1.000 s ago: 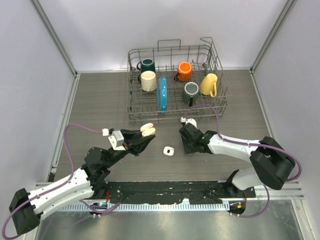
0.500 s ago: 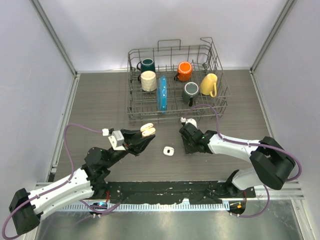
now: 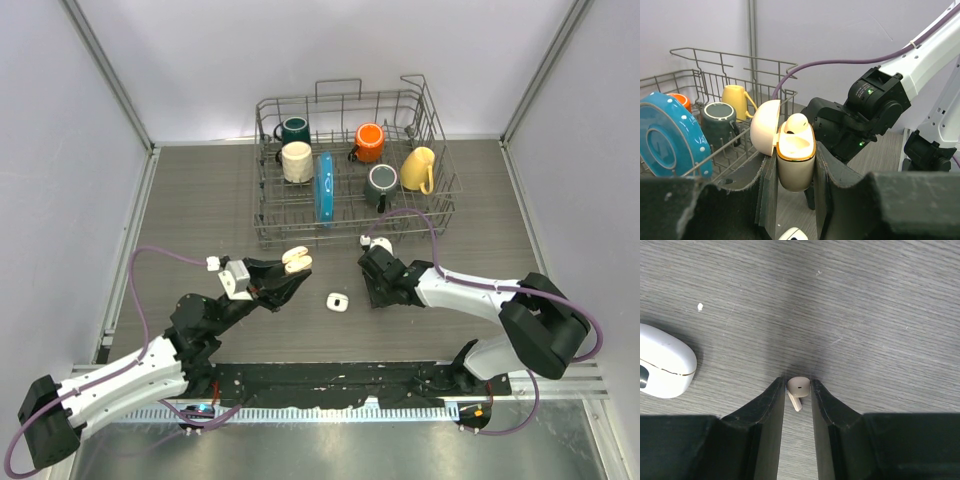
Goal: Insert the wireless bluetooth earbuds into the charging case
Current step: Pick up the earbud from the center of the board.
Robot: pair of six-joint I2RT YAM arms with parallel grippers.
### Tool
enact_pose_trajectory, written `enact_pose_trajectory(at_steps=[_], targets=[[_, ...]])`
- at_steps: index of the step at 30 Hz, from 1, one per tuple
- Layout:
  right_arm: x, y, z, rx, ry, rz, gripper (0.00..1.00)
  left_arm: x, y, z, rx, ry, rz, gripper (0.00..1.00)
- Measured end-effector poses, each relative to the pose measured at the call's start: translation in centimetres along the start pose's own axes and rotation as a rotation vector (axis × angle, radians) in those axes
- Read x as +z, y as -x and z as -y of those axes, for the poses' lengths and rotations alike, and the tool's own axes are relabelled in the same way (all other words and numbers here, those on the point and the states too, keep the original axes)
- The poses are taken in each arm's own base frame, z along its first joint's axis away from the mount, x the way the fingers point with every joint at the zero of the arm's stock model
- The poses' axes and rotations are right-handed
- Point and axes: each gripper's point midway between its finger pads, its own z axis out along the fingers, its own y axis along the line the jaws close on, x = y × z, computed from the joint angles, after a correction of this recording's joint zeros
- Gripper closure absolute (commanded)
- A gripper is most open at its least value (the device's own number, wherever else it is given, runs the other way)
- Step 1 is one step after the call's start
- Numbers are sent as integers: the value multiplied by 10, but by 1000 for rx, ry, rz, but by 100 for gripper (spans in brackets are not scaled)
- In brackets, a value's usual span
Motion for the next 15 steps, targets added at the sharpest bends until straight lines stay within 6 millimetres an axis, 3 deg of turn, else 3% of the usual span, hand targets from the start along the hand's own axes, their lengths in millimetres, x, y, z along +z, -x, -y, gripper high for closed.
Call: enact_pose_trajectory(at_steps=[12, 15], targets=[[0, 1, 0, 1, -2, 0, 74, 1, -4, 0, -2, 1, -12, 100], [0, 1, 0, 0, -3, 1, 58, 1, -4, 0, -2, 1, -12, 100]])
